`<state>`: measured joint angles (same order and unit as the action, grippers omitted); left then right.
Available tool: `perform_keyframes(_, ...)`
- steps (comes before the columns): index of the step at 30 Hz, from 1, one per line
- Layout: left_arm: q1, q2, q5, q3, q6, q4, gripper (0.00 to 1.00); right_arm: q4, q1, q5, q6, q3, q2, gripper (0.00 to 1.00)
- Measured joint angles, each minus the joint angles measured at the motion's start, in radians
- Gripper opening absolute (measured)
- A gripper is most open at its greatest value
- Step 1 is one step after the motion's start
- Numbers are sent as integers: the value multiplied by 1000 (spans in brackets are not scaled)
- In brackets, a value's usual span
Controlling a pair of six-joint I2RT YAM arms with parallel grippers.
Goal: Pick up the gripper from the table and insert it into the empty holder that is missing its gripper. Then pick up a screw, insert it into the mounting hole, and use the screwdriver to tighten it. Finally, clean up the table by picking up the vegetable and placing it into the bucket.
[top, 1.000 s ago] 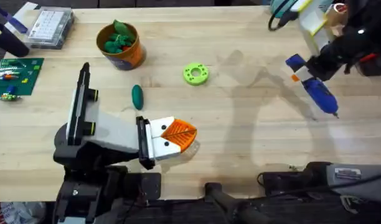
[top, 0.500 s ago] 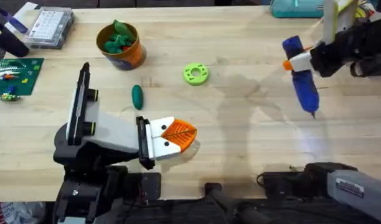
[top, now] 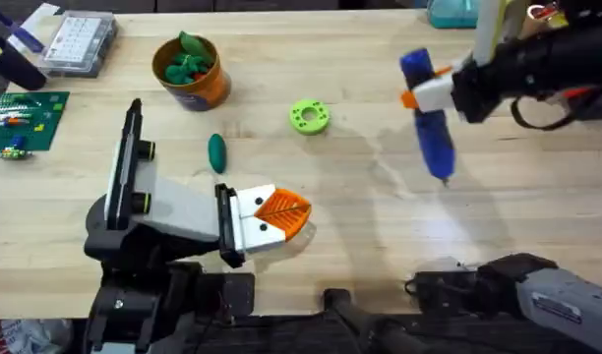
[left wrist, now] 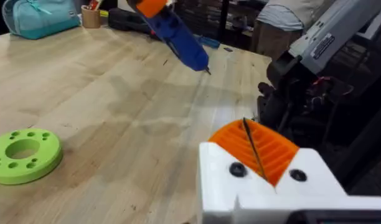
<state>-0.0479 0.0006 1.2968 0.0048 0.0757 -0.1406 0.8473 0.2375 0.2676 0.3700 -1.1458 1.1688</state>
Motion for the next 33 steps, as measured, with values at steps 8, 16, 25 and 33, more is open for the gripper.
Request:
perform_keyframes(8,0,0,0,0,0,0,12,-131,69,213,-84,-87,-2,48)
perform_keyframes(16,0,0,0,0,0,0,12,-186,111,326,-184,-127,-5,48)
perform_keyframes(25,0,0,0,0,0,0,12,-197,145,341,-280,-128,-84,48)
perform_keyframes(33,0,0,0,0,0,0,12,-275,198,355,-309,-130,-157,48)
